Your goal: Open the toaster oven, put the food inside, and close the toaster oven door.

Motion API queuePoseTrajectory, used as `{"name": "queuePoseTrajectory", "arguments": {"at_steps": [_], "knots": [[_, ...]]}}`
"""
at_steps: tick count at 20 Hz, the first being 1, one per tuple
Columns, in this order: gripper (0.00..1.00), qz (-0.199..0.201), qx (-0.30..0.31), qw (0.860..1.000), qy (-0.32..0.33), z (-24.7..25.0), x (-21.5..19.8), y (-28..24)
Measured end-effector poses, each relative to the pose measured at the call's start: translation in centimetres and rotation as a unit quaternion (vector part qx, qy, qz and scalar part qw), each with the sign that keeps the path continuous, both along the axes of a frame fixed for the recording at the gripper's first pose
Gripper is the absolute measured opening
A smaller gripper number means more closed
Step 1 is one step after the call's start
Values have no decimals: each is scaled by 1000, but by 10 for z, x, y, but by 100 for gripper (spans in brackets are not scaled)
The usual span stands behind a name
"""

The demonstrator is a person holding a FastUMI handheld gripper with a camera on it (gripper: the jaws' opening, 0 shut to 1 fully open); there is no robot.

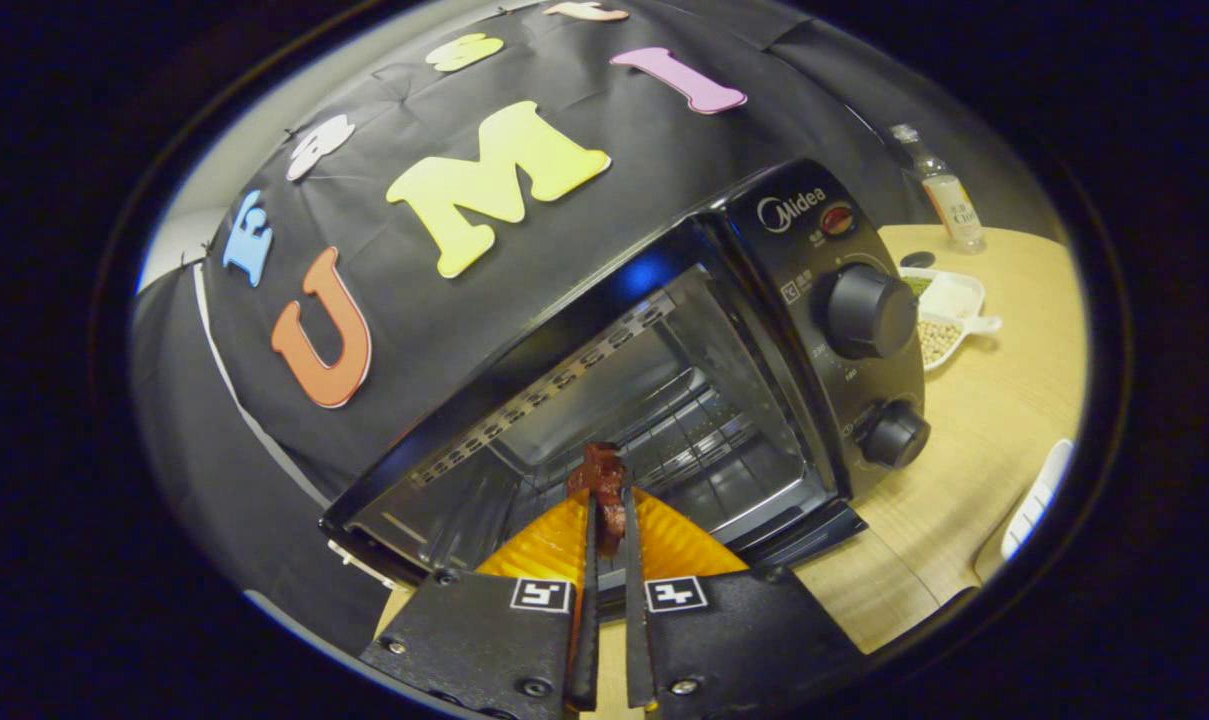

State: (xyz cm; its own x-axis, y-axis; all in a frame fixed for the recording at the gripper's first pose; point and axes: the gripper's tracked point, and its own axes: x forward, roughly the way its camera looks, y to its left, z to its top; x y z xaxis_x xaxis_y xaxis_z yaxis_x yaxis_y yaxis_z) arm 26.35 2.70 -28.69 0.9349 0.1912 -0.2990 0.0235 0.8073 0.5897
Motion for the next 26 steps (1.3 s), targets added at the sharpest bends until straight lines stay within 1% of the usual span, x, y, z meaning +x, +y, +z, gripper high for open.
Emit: {"name": "queuePoseTrajectory", "arguments": {"at_steps": [2, 3, 5, 6, 10, 11, 13, 14, 15, 17, 20, 24, 26], "knots": [[17, -1, -15, 1000, -2, 3, 0, -2], [18, -9, -25, 1000, -4, 4, 0, -6], [22, -40, -64, 997, -5, 7, 1, -24], [31, -53, -83, 995, -10, 9, -4, -33], [68, -38, -108, 993, -17, 21, -20, -28], [74, -36, -116, 992, -18, 23, -27, -29], [81, -31, -136, 990, -20, 28, -44, -31], [83, -26, -145, 989, -23, 32, -54, -31], [88, -18, -156, 987, -25, 34, -65, -30], [94, 1, -170, 985, -36, 42, -88, -26], [96, 24, -204, 977, -55, 57, -127, -23], [97, 24, -249, 966, -67, 67, -177, -31], [98, 22, -273, 960, -63, 60, -198, -37]]}}
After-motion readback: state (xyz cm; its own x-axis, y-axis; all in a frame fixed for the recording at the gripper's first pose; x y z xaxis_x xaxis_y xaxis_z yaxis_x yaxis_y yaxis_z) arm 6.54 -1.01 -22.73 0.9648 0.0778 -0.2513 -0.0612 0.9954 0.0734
